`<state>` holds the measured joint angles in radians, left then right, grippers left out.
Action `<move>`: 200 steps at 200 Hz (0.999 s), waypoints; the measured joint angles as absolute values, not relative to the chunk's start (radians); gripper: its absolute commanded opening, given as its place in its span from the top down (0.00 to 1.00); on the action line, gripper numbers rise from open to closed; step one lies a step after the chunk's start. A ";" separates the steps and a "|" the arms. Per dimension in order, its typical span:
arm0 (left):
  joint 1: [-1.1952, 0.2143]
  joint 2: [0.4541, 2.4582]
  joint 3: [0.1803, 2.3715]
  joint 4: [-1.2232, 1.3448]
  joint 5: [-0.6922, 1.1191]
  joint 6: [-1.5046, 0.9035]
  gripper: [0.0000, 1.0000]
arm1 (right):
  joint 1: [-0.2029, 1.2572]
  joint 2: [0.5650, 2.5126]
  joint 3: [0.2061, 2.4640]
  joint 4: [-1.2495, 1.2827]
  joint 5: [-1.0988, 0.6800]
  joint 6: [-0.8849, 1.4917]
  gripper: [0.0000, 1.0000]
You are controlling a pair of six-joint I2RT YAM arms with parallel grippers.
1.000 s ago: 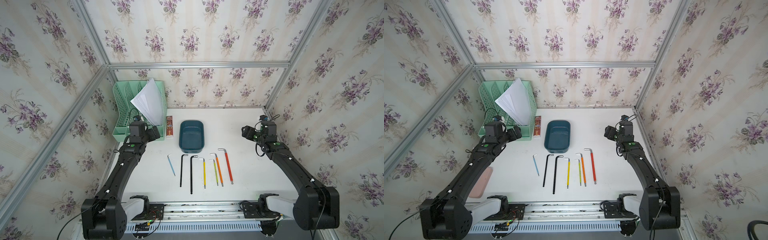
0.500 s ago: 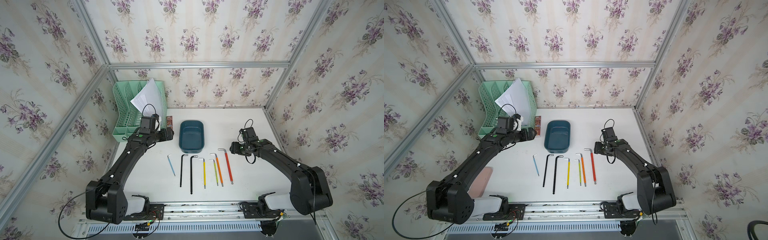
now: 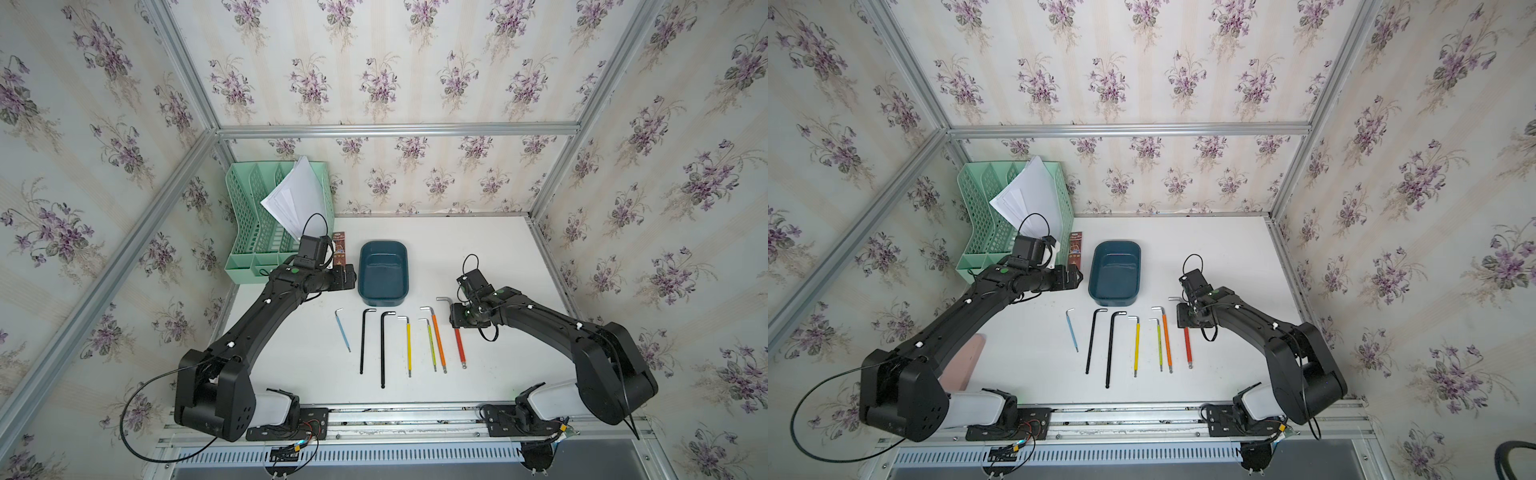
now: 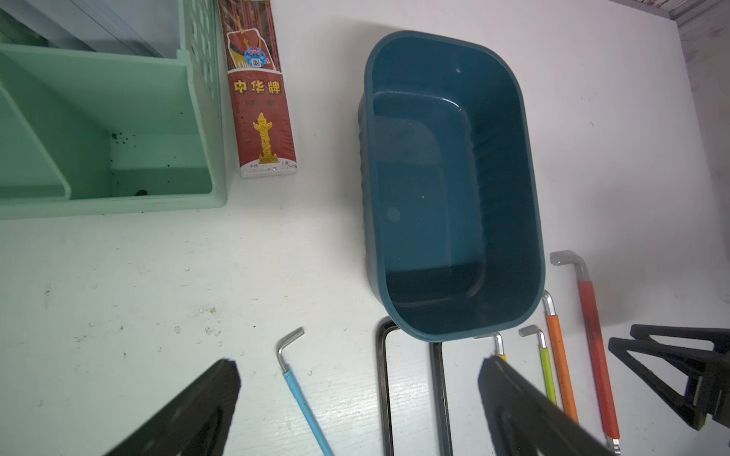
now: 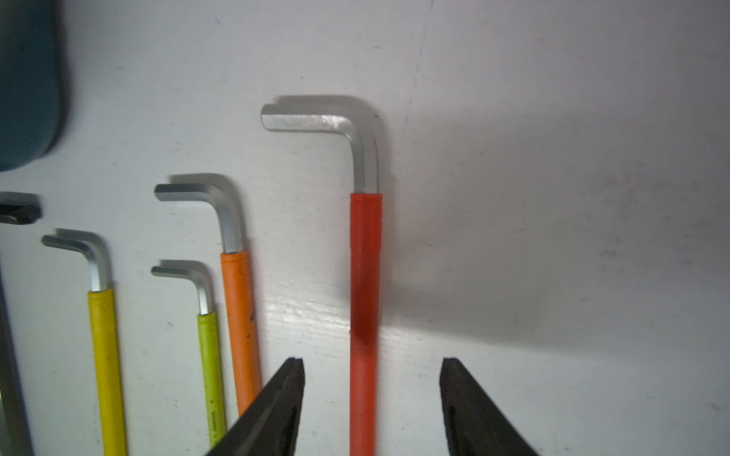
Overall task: Put the hex key on the desktop into the storage box
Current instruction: Pick up the Allen key from the center of the board.
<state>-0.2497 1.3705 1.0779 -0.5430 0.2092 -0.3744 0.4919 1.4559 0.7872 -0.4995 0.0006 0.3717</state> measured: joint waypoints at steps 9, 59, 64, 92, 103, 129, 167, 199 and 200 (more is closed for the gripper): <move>-0.255 1.372 1.081 -0.543 0.203 -0.374 0.01 | 0.497 1.466 0.787 -0.499 0.007 0.375 0.41; -0.268 1.372 1.082 -0.556 0.186 -0.374 0.01 | 0.530 1.522 0.818 -0.529 0.042 0.385 0.43; -0.269 1.372 1.082 -0.556 0.185 -0.374 0.01 | 0.530 1.526 0.820 -0.532 0.046 0.386 0.43; -0.270 1.372 1.082 -0.556 0.178 -0.373 0.01 | 0.568 1.550 0.823 -0.555 0.062 0.392 0.43; -0.270 1.373 1.084 -0.556 0.176 -0.373 0.01 | 0.576 1.554 0.824 -0.559 0.060 0.392 0.44; -0.273 1.375 1.086 -0.557 0.175 -0.373 0.01 | 0.584 1.564 0.820 -0.561 0.065 0.397 0.46; -0.274 1.375 1.086 -0.557 0.162 -0.373 0.01 | 0.593 1.571 0.804 -0.543 0.066 0.419 0.53; -0.275 1.373 1.086 -0.563 0.150 -0.373 0.01 | 0.595 1.562 0.780 -0.515 0.074 0.429 0.66; -0.275 1.373 1.086 -0.563 0.150 -0.373 0.01 | 0.595 1.562 0.780 -0.514 0.074 0.429 0.67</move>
